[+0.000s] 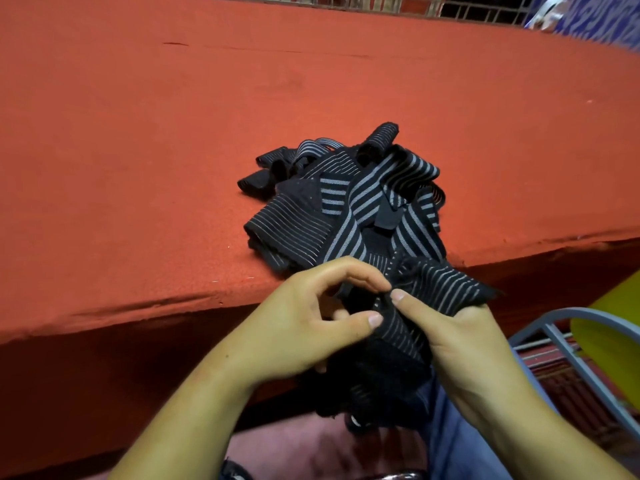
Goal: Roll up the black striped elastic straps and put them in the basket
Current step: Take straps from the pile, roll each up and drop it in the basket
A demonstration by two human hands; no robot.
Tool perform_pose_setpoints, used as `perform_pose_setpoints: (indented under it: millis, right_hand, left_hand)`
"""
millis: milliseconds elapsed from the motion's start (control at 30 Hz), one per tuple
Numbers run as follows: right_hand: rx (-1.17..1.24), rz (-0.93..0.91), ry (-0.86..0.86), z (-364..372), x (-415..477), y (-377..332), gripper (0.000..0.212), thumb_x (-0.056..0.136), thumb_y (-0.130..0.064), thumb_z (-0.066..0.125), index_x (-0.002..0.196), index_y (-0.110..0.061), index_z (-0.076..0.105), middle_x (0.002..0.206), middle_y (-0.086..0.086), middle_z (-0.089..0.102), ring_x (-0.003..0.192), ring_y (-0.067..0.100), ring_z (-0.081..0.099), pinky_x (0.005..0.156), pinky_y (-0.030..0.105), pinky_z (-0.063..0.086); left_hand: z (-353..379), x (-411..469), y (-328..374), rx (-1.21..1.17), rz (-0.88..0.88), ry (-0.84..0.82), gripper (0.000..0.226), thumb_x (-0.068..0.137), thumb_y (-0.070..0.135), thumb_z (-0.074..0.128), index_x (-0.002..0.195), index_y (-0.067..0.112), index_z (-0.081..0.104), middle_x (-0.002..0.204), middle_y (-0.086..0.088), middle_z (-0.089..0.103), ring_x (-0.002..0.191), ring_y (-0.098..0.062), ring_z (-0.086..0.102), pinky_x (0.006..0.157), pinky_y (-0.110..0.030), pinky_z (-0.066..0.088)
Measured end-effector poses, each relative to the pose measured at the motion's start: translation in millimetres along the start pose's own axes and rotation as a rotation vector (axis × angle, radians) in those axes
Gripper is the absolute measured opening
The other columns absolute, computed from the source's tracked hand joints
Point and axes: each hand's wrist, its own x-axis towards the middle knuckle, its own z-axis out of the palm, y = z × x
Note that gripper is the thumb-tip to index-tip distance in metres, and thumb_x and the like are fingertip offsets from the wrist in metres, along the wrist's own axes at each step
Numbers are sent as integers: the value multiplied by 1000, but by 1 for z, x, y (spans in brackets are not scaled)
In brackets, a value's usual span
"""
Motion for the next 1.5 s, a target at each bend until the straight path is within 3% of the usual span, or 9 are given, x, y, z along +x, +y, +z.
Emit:
perform_pose_setpoints:
  millis: [100,233,300,500,700,900,1133,1333,1500]
  right_hand:
    - [20,9,-11,-1,0,-2,17,91,0,71,106,-3,78,102,18,80,96,37,78,87,45,60]
    - [55,6,-79,-2,-2,-4,33,82,-8,72,113,-1,74,108,20,79,102,38,77,92,46,59]
    - [78,8,-113,-1,-2,-7,38,78,-12,70,115,-2,74,109,20,79,103,36,77,87,42,62]
    - [23,-6,-111,3,-7,-10,35,79,-26,79,110,-9,80,106,13,81,100,31,79,88,41,62]
    - [-23,-7,-62,4,-4,-10,16,92,-1,72,106,-3,79,100,15,81,92,30,80,74,32,64]
    - [-58,-46,-146,-5,0,-9,27,89,-3,72,115,1,74,111,16,79,105,32,77,89,38,63]
    - [-18,-19,-264,-16,3,-8,43,85,-8,72,127,0,68,125,19,74,122,37,69,108,51,50]
    - [-33,8,-237,-16,-1,-8,38,86,-26,70,118,-6,76,119,16,77,116,34,73,104,48,52]
    - [-145,-38,-124,-21,-2,-13,30,81,-42,72,94,-18,84,96,18,81,97,36,78,85,40,58]
  left_hand:
    - [2,2,-1,-32,-40,27,30,94,6,71,110,31,65,109,13,66,52,-17,48,42,-28,48]
    - [2,4,-6,93,-41,134,28,90,13,75,105,33,63,87,13,68,49,-10,49,48,-22,45]
    - [4,5,-8,138,-6,162,27,88,16,77,105,33,64,93,19,66,53,-9,50,55,-23,46]
    - [7,6,-7,223,62,209,30,83,13,80,103,31,66,93,19,64,62,-18,57,61,-15,44]
    - [4,7,-7,184,102,226,30,83,9,81,103,29,72,90,12,66,77,-13,64,77,-21,52]
    - [-1,8,-8,97,94,286,25,88,8,80,100,30,74,88,8,69,84,-5,67,83,-19,51]
    - [-6,11,-11,-189,-23,327,30,90,1,75,97,30,72,87,8,64,74,-8,63,70,-21,53]
    - [0,9,-8,-316,-32,286,23,95,-3,65,110,14,68,90,7,62,66,-3,61,60,-14,47]
    - [-10,11,-10,-286,8,391,24,96,-4,63,112,14,68,104,2,73,94,-4,67,82,-17,53]
